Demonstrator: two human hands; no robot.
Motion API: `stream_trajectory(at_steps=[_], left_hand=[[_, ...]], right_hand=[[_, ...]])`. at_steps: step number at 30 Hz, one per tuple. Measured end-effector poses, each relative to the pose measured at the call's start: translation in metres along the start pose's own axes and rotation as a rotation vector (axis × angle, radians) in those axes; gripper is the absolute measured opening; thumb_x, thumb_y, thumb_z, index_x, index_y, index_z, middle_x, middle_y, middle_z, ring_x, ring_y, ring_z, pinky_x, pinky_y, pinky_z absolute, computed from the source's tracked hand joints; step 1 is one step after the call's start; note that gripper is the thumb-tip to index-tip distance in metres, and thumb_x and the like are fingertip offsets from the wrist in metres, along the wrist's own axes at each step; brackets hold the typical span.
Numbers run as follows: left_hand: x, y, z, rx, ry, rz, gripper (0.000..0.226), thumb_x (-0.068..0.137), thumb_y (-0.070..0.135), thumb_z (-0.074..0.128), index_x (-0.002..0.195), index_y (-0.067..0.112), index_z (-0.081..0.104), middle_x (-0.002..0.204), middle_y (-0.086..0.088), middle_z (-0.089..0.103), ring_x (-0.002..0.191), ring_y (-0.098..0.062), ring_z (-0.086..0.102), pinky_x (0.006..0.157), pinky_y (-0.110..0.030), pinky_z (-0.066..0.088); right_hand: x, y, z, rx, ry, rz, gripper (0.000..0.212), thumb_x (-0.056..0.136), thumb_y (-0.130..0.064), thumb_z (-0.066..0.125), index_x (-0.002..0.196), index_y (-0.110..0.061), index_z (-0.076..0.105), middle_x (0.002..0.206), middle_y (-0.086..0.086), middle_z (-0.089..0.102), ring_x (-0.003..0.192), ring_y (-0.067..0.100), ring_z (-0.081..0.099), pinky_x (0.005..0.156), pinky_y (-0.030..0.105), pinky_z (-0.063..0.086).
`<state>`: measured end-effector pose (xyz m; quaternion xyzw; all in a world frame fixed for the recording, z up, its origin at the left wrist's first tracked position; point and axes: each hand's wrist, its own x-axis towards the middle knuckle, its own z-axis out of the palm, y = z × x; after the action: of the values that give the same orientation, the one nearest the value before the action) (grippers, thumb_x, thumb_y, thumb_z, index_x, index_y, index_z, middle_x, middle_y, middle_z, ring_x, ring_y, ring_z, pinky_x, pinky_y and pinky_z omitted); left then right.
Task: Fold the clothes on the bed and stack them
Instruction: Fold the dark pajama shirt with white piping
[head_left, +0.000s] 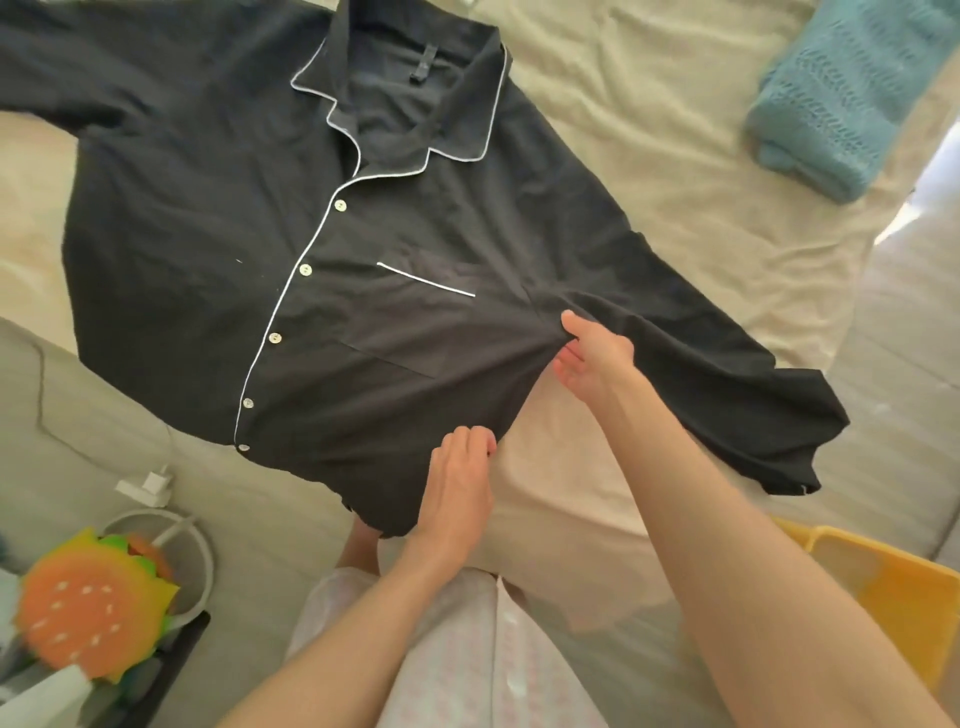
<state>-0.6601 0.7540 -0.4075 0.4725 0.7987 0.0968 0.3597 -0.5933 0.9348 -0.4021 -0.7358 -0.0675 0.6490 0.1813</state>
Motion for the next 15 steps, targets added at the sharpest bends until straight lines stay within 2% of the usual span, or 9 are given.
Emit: stream_trajectory(at_steps=[2, 4, 6, 8, 11, 13, 15], left_hand=[[-0.004, 0.0, 0.001, -0.045, -0.012, -0.008, 0.034, 0.083, -0.012, 0.042, 0.11, 0.006, 0.052, 0.096, -0.007, 0.051, 0.09, -0.023, 0.047, 0.081, -0.03, 0.037], [-0.007, -0.001, 0.003, -0.037, -0.034, -0.015, 0.04, 0.083, -0.013, 0.042, 0.117, 0.007, 0.051, 0.101, -0.007, 0.052, 0.093, -0.023, 0.047, 0.084, -0.029, 0.037], [-0.009, -0.002, 0.006, 0.002, -0.057, -0.018, 0.039, 0.084, -0.011, 0.043, 0.116, 0.01, 0.051, 0.103, -0.005, 0.051, 0.095, -0.021, 0.046, 0.085, -0.028, 0.037], [-0.009, -0.002, 0.007, 0.024, -0.049, -0.036, 0.034, 0.083, -0.01, 0.045, 0.11, 0.01, 0.054, 0.101, -0.005, 0.05, 0.092, -0.021, 0.045, 0.082, -0.03, 0.038], [-0.007, 0.002, 0.007, 0.025, 0.001, -0.063, 0.031, 0.075, -0.016, 0.051, 0.095, 0.005, 0.06, 0.092, -0.01, 0.053, 0.083, -0.026, 0.048, 0.072, -0.038, 0.044], [-0.008, 0.004, 0.008, 0.024, 0.023, -0.059, 0.03, 0.072, -0.018, 0.054, 0.092, 0.003, 0.062, 0.088, -0.012, 0.055, 0.078, -0.029, 0.049, 0.067, -0.041, 0.045], [-0.01, 0.004, 0.009, 0.05, -0.005, -0.059, 0.03, 0.077, -0.014, 0.053, 0.099, 0.005, 0.061, 0.093, -0.011, 0.055, 0.083, -0.029, 0.05, 0.072, -0.04, 0.044]], right_hand=[[0.003, -0.001, -0.001, 0.017, 0.008, 0.01, 0.037, 0.088, -0.013, 0.066, 0.121, -0.005, 0.052, 0.075, 0.005, 0.054, 0.061, 0.014, 0.055, 0.052, 0.026, 0.048], [0.005, 0.0, -0.004, 0.022, 0.025, 0.004, 0.039, 0.09, -0.014, 0.064, 0.125, -0.006, 0.049, 0.093, 0.008, 0.063, 0.07, 0.017, 0.061, 0.053, 0.027, 0.049], [0.007, 0.002, -0.007, 0.043, 0.043, 0.006, 0.04, 0.092, -0.015, 0.061, 0.128, -0.005, 0.048, 0.111, 0.011, 0.064, 0.08, 0.02, 0.064, 0.055, 0.028, 0.05], [0.01, 0.006, -0.011, 0.049, 0.05, 0.013, 0.04, 0.093, -0.018, 0.059, 0.13, -0.005, 0.047, 0.119, 0.014, 0.062, 0.089, 0.023, 0.064, 0.064, 0.031, 0.052], [0.008, 0.015, -0.016, -0.062, -0.042, -0.025, 0.04, 0.093, -0.028, 0.059, 0.125, -0.004, 0.052, 0.116, 0.013, 0.064, 0.095, 0.025, 0.064, 0.08, 0.034, 0.053], [0.001, 0.03, -0.017, -0.243, -0.156, -0.078, 0.032, 0.091, -0.031, 0.061, 0.112, -0.007, 0.06, 0.104, 0.008, 0.066, 0.09, 0.021, 0.065, 0.074, 0.029, 0.053], [-0.007, 0.049, -0.016, -0.429, -0.225, -0.081, 0.017, 0.09, -0.027, 0.062, 0.09, -0.01, 0.06, 0.086, 0.006, 0.059, 0.078, 0.017, 0.058, 0.067, 0.027, 0.048]])
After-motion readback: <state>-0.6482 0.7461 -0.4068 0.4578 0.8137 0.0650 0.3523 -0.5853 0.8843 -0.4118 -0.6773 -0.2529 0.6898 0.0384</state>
